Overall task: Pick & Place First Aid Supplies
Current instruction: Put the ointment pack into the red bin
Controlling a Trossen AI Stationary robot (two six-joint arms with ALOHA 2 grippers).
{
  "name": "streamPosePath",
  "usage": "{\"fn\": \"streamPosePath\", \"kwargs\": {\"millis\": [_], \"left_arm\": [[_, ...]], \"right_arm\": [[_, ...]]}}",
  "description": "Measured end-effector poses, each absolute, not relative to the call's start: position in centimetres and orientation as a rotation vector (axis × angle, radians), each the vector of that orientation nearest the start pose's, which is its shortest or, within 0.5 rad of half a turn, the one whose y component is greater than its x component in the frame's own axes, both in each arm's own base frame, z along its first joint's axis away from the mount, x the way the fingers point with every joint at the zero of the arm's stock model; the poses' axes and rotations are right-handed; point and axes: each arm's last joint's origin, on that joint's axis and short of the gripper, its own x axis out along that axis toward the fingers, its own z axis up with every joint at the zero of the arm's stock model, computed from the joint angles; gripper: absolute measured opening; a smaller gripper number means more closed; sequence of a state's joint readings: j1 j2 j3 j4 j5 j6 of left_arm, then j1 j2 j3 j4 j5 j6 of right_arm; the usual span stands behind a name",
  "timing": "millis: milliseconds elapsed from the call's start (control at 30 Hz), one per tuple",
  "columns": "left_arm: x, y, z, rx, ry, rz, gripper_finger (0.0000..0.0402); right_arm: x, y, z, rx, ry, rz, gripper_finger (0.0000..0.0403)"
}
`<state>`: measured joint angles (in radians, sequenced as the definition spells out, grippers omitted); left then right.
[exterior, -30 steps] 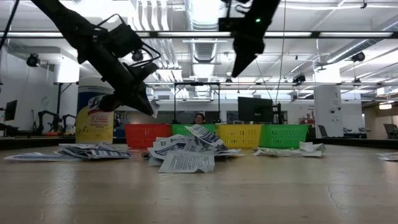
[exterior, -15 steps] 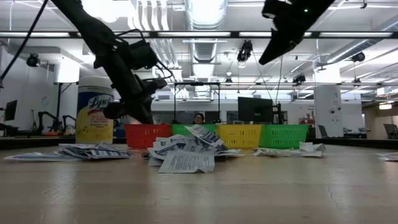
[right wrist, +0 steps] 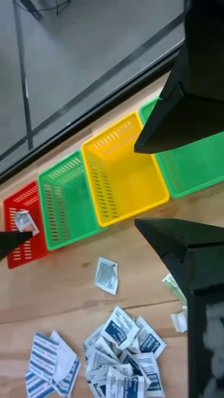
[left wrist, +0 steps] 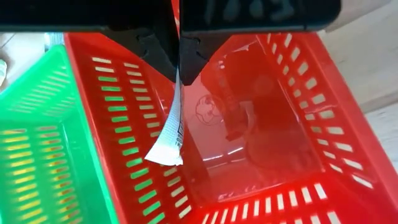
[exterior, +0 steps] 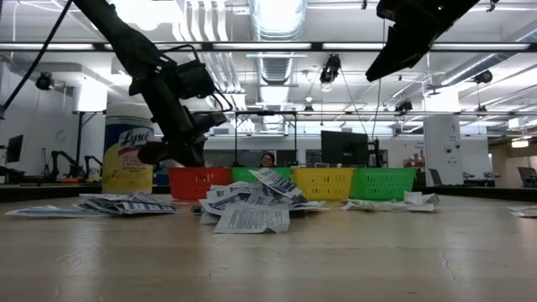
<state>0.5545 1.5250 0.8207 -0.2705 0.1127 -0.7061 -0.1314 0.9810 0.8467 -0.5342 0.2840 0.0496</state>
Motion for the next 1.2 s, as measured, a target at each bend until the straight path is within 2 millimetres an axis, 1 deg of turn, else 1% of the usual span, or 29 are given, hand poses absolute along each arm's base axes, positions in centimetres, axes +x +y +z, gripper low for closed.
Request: {"fn": "streamPosePath", "kwargs": {"millis": [233,467,600,800,900,1000,1200], "left_arm": [[24.7,15.0,17.5,-0.955,0.756,0.737,0.0000],[24.7,15.0,17.5,-0.936,0.755,0.757,0.0004],[24.6,15.1,17.4,-0.936,0.746,0.792,0.0029],[24.6,15.1,17.4,-0.938,0.745,0.796,0.0096],[24.6,15.1,17.7,-0.932,0.743,0.787,0.0120],[24.9,15.2,18.7,-0.903,0.712,0.764,0.0133],[24.5,15.1,20.8,-0.843,0.726,0.751,0.0135]], "right_arm": [[19.6,-3.4,29.0,-0.004,0.662,-0.417,0.0171],[19.7,-3.4,29.0,-0.005,0.666,-0.417,0.0178],[19.7,-3.4,29.0,-0.005,0.666,-0.417,0.0180],[19.7,-3.4,29.0,-0.005,0.666,-0.417,0.0180],[19.7,-3.4,29.0,-0.004,0.666,-0.418,0.0177],[19.7,-3.4,29.0,-0.002,0.665,-0.418,0.0173],[19.7,-3.4,29.0,-0.002,0.665,-0.418,0.0173]]}}
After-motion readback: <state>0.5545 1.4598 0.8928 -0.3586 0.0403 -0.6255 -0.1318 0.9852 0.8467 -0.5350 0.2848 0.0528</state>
